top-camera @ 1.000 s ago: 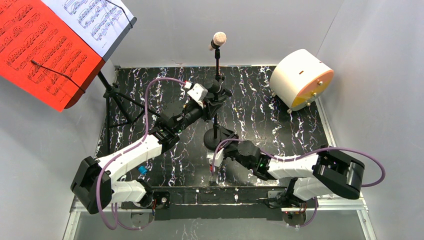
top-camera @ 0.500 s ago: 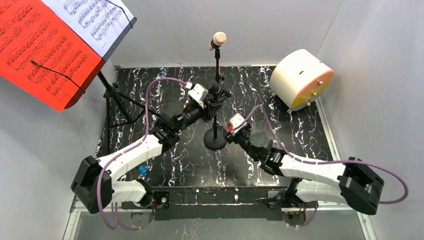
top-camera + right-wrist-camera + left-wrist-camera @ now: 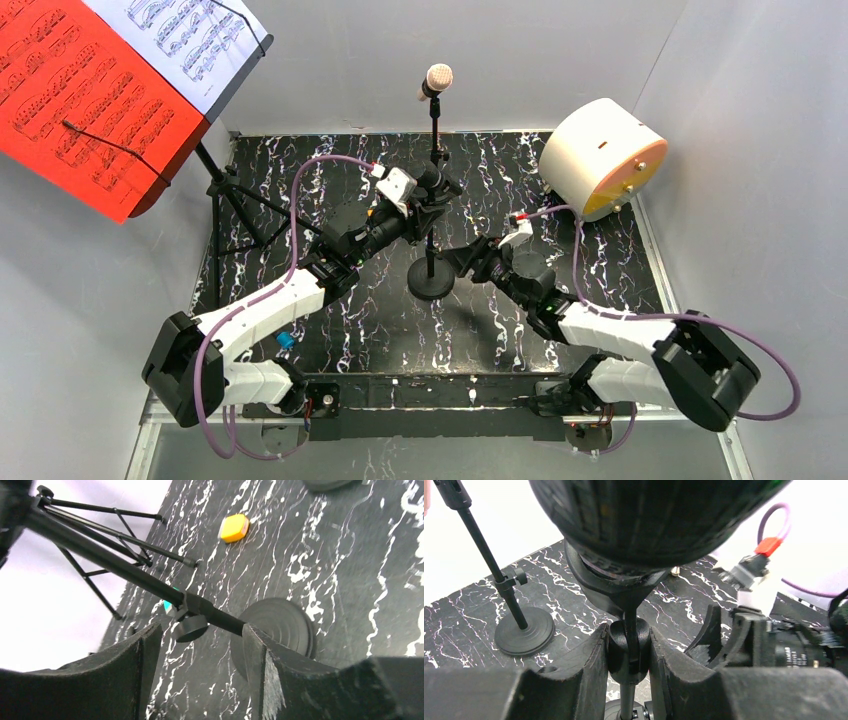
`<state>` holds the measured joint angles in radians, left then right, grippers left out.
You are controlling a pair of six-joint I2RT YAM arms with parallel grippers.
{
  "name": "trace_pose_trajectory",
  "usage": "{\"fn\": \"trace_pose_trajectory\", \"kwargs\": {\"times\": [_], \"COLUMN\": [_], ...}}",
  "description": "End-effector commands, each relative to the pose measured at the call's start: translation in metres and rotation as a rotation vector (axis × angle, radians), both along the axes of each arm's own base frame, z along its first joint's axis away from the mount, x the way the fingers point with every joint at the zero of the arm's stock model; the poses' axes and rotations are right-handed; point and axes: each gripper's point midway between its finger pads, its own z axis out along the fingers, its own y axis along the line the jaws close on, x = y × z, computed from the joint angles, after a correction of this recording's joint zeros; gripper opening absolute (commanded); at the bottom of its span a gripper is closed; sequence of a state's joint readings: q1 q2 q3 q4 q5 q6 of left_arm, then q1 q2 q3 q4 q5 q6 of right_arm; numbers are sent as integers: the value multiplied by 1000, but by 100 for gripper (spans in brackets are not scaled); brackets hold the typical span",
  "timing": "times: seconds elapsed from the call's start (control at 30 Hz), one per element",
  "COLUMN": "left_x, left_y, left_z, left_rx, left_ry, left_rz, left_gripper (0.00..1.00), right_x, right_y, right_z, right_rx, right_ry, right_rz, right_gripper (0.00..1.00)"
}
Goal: Pack up the instrument practice props
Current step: Unscrew the knob on the microphone stand.
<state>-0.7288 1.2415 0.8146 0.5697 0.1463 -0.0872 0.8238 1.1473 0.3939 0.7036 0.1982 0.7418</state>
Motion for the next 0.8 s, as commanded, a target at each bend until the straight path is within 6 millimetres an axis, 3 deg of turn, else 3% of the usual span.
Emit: {"fn": "trace_pose_trajectory", "kwargs": {"times": [0.0,0.17,0.43,0.77], "left_x": [-2,-5,-8,-11], "left_y": [1,0,1,3], "left_z": [-10,-6,0,6], "left_rx": [38,33,21,11], "left_ry": [30,17,-1,-19], "left_rz": [-8,-22,-30,-36], "left_gripper": [0,0,0,0], "right_x": [-6,-3,-5,-14], "right_y": [15,18,24,37], "right_z": [14,5,8,5], "right_rx": [252,289,344,232], "right_ry": [115,148,160,64], "right_rz": [83,120,213,357], "right_gripper": [67,60,49,28]}}
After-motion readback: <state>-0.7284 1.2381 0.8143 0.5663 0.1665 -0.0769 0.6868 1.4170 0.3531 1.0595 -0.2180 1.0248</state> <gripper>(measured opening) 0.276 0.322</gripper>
